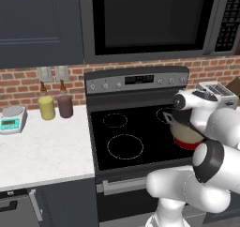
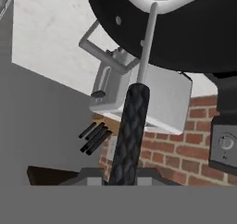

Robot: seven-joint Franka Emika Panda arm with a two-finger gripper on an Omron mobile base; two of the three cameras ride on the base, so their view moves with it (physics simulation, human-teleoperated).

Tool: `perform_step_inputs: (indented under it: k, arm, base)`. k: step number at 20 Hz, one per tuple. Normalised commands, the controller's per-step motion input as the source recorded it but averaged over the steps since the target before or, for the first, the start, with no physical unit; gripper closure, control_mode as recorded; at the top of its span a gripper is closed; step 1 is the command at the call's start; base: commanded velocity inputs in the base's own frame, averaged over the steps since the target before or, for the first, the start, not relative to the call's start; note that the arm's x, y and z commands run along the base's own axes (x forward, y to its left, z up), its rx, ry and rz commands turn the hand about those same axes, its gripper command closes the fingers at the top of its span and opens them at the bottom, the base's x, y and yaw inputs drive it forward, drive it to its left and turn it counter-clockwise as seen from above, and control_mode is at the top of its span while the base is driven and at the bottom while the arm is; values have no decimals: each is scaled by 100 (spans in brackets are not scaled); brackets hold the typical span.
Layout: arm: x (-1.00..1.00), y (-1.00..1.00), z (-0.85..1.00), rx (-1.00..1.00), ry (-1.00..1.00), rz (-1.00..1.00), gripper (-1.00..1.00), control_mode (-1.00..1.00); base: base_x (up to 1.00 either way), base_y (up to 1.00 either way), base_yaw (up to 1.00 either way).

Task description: Put the garlic and broccoli in the pot. Retrieve the spatula and lightly stir the vegetables in the pot.

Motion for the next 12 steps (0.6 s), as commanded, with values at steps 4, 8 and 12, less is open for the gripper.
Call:
perform_step_inputs:
  k: [4,8,12]
  arm:
    - [-8,0,6,-6,19,-3,100,-100]
    - [0,14,-1,-3,-2,-1,100,-100]
    - [22,42,-1,0,-27,-5,100,-100]
  base:
    - [0,0,0]
    - [0,0,0]
    - [0,0,0]
